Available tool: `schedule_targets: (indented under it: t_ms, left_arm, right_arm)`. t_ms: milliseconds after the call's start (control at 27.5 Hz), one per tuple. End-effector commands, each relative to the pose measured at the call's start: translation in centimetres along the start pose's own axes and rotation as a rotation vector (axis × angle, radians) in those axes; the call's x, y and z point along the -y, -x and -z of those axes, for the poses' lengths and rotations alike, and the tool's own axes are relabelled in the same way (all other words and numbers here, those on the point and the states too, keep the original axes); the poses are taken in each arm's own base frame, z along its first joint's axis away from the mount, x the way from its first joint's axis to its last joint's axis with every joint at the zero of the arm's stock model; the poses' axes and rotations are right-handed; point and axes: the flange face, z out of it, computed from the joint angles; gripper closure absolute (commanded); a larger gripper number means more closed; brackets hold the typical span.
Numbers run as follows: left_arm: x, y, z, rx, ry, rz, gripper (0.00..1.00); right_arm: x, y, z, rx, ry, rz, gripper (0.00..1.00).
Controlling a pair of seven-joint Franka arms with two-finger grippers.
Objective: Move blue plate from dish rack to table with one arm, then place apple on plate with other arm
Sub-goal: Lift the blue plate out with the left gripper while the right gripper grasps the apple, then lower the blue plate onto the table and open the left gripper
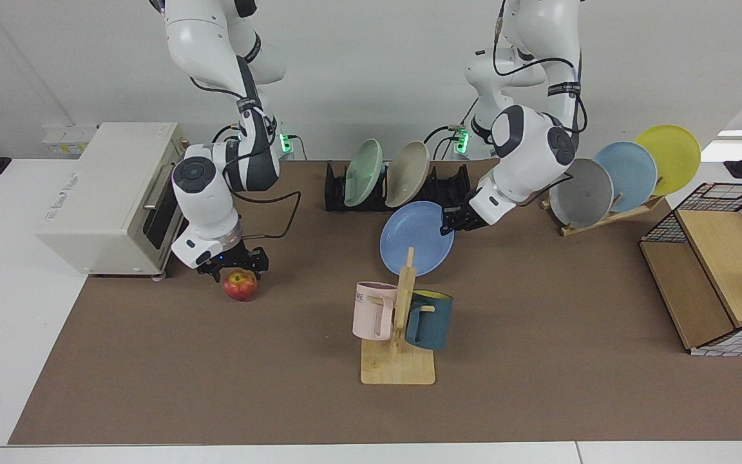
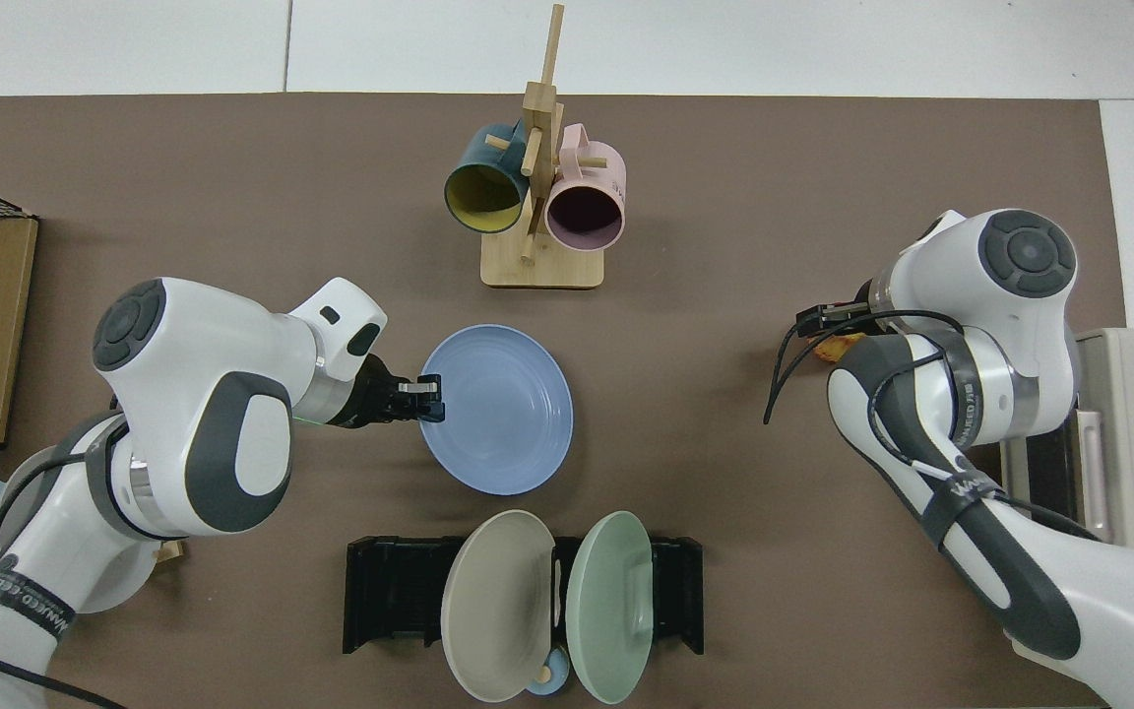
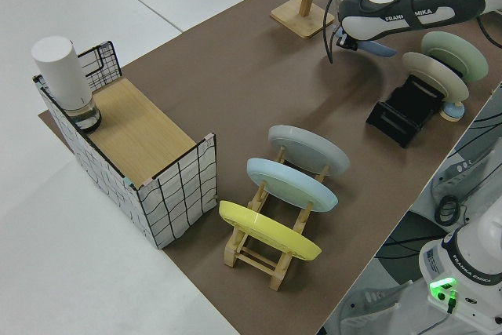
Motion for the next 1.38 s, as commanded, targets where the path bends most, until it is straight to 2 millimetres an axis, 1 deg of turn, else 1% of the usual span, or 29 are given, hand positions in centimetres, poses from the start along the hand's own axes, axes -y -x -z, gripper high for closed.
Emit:
schedule_targets:
  t_ms: [0, 109, 146, 182, 255, 364, 401, 546, 619, 656, 728, 765, 801, 874, 983, 1056, 1129, 1202, 1275, 1348]
  left_arm:
    - [-1.6, 0.2, -1.6, -0.012, 0.020, -0.020, 1.00]
    - [-2.0, 0.4, -2.2, -0.024, 0.010, -0.039, 1.00]
    - [-2.5, 0.6, -2.5, -0.022, 0.007, -0.049, 1.00]
    - [-2.6, 0.7, -2.7, -0.020, 0.006, -0.045, 0.96]
    - [-2.6, 0.6, -2.6, -0.026, 0.006, -0.040, 0.78]
    - [-2.7, 0.7, -2.6, -0.028, 0.005, -0.041, 0.66]
    - [-2.7, 0.7, -2.6, -0.030, 0.005, -0.041, 0.63]
    - [-2.8, 0.7, -2.6, -0.029, 0.003, -0.024, 0.62]
    - [-2.9, 0.7, -2.6, -0.030, 0.003, -0.012, 0.59]
    - [-3.0, 0.7, -2.7, -0.029, 0.002, -0.012, 0.58]
    - [-3.1, 0.6, -2.5, -0.034, -0.003, -0.016, 0.58]
    - [-3.1, 0.5, -2.3, -0.039, -0.010, -0.011, 0.59]
    - [-3.3, 0.3, -1.9, -0.050, -0.020, -0.001, 0.60]
    - [-3.4, -0.2, -0.8, -0.071, -0.057, 0.016, 0.63]
    - [-3.9, -0.4, 1.0, -0.083, -0.140, -0.016, 0.62]
    - [-4.1, -0.3, 2.6, -0.073, -0.199, -0.044, 0.59]
    - [-4.4, -0.3, 4.8, -0.071, -0.269, -0.079, 0.58]
    - [-4.4, -0.4, 7.4, -0.069, -0.349, -0.115, 0.53]
    - [-4.6, -0.4, 9.8, -0.057, -0.416, -0.134, 0.45]
    - [-4.1, -0.6, 12.3, -0.045, -0.464, -0.147, 0.43]
  right_arm:
    - [-0.4, -1.6, -1.4, -0.012, 0.019, -0.008, 0.00]
    - [-0.4, -1.6, -2.4, 0.004, 0.017, -0.012, 0.00]
    - [-0.4, -1.6, -2.6, 0.005, 0.018, -0.012, 0.00]
    - [-0.4, -1.6, -2.8, 0.005, 0.017, -0.014, 0.00]
    - [-0.4, -1.5, -3.3, 0.014, 0.018, -0.016, 0.00]
    - [-0.3, -1.2, -3.9, 0.027, 0.017, -0.018, 0.00]
    - [-0.2, -1.2, -4.0, 0.028, 0.018, -0.017, 0.00]
    - [-0.2, -0.9, -4.2, 0.039, 0.017, -0.017, 0.01]
    - [-0.2, -0.8, -4.3, 0.042, 0.015, -0.021, 0.09]
    - [-0.1, -0.8, -4.2, 0.042, 0.013, -0.022, 0.18]
    - [-0.1, -0.7, -4.2, 0.049, 0.012, -0.023, 0.46]
    - [-0.1, -0.7, -4.2, 0.049, 0.011, -0.024, 0.56]
    - [0.0, -0.6, -4.3, 0.050, 0.010, -0.023, 0.67]
    - [0.0, -0.7, -4.2, 0.052, 0.009, -0.026, 0.79]
    - [-0.1, -0.8, -3.7, 0.047, 0.008, -0.026, 0.91]
    - [0.1, -0.9, -3.2, 0.050, 0.008, -0.024, 0.93]
    - [0.3, -1.0, -2.5, 0.058, 0.008, -0.021, 0.93]
    - [0.4, -1.2, -1.5, 0.059, 0.009, -0.020, 0.93]
    - [0.3, -1.4, -0.5, 0.064, 0.011, -0.020, 0.93]
    - [0.4, -1.6, 1.0, 0.062, 0.010, -0.020, 0.93]
